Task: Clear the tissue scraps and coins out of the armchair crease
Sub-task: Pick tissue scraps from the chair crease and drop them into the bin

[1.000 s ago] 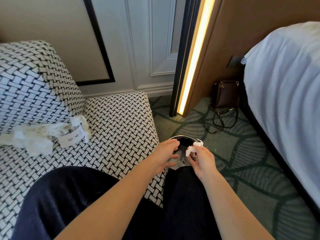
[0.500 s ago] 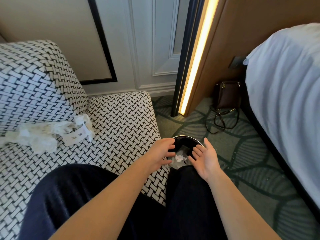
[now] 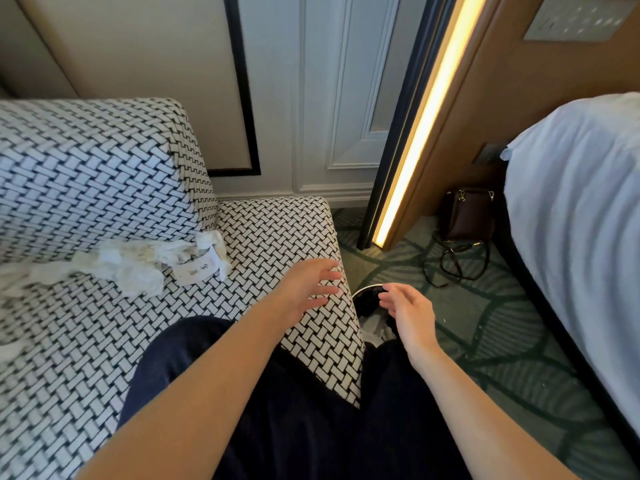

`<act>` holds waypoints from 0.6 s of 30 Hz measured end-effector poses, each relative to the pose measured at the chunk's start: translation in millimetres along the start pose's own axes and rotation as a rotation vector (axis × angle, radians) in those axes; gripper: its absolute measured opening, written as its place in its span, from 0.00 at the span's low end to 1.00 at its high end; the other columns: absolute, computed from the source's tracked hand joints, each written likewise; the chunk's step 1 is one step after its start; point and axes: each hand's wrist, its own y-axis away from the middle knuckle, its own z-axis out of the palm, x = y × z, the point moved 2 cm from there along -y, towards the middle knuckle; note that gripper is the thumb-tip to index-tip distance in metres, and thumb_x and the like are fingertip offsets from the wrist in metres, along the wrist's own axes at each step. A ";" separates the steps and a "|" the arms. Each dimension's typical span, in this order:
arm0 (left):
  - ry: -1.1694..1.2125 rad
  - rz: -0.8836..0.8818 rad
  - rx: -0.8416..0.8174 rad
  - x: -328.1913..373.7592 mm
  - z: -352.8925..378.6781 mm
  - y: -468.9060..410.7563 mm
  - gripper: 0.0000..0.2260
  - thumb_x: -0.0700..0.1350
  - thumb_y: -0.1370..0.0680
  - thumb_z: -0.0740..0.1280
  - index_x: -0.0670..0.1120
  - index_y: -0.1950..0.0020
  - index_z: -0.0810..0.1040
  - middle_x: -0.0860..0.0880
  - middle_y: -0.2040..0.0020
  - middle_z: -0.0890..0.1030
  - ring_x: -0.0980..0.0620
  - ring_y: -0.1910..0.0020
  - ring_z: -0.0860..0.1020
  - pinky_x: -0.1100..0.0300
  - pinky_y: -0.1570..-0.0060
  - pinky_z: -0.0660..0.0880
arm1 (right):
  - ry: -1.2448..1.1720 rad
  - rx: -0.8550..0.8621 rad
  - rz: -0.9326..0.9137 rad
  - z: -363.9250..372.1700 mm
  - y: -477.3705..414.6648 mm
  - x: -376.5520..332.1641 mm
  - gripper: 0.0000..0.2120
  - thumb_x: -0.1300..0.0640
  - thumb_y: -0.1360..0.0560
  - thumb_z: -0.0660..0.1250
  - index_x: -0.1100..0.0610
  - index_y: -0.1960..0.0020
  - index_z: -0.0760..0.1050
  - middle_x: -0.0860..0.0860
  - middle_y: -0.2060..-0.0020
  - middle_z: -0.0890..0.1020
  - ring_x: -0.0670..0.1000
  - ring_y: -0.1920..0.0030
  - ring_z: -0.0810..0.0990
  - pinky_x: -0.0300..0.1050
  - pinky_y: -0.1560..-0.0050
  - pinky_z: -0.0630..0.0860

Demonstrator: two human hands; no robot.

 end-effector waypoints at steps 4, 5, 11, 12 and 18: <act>0.076 0.073 0.061 13.1 -41.3 22.3 0.14 0.49 0.20 0.62 0.46 0.37 0.75 0.50 0.46 0.81 0.50 0.47 0.79 0.54 0.44 0.75 | 0.061 -0.129 -0.150 36.6 19.2 -34.0 0.08 0.57 0.22 0.63 0.56 0.49 0.80 0.50 0.58 0.83 0.48 0.53 0.81 0.50 0.40 0.75; 0.090 0.094 0.078 15.6 -53.2 28.8 0.13 0.49 0.21 0.63 0.46 0.37 0.75 0.50 0.46 0.81 0.50 0.46 0.79 0.55 0.44 0.75 | 0.069 -0.165 -0.193 48.8 24.8 -44.1 0.08 0.57 0.22 0.63 0.56 0.49 0.80 0.50 0.58 0.83 0.48 0.53 0.82 0.49 0.41 0.75; 0.188 0.161 0.199 8.9 -132.3 63.7 0.12 0.47 0.20 0.61 0.46 0.39 0.76 0.48 0.46 0.81 0.49 0.48 0.79 0.53 0.43 0.74 | 0.117 -0.424 -0.339 134.5 68.8 -88.7 0.07 0.57 0.21 0.62 0.53 0.48 0.79 0.48 0.57 0.83 0.46 0.54 0.82 0.42 0.45 0.77; 0.202 0.161 0.210 5.3 -140.5 66.8 0.12 0.47 0.20 0.61 0.45 0.40 0.77 0.48 0.46 0.81 0.49 0.49 0.79 0.53 0.43 0.73 | 0.124 -0.457 -0.359 143.8 74.8 -93.3 0.07 0.58 0.21 0.62 0.53 0.49 0.78 0.48 0.57 0.83 0.45 0.55 0.82 0.40 0.46 0.77; 0.282 0.125 0.407 -37.4 -223.5 94.9 0.09 0.47 0.20 0.61 0.47 0.45 0.78 0.49 0.48 0.82 0.50 0.52 0.79 0.56 0.48 0.74 | 0.121 -0.667 -0.412 235.0 127.0 -107.3 0.08 0.63 0.22 0.61 0.55 0.52 0.78 0.50 0.58 0.83 0.47 0.57 0.82 0.42 0.50 0.79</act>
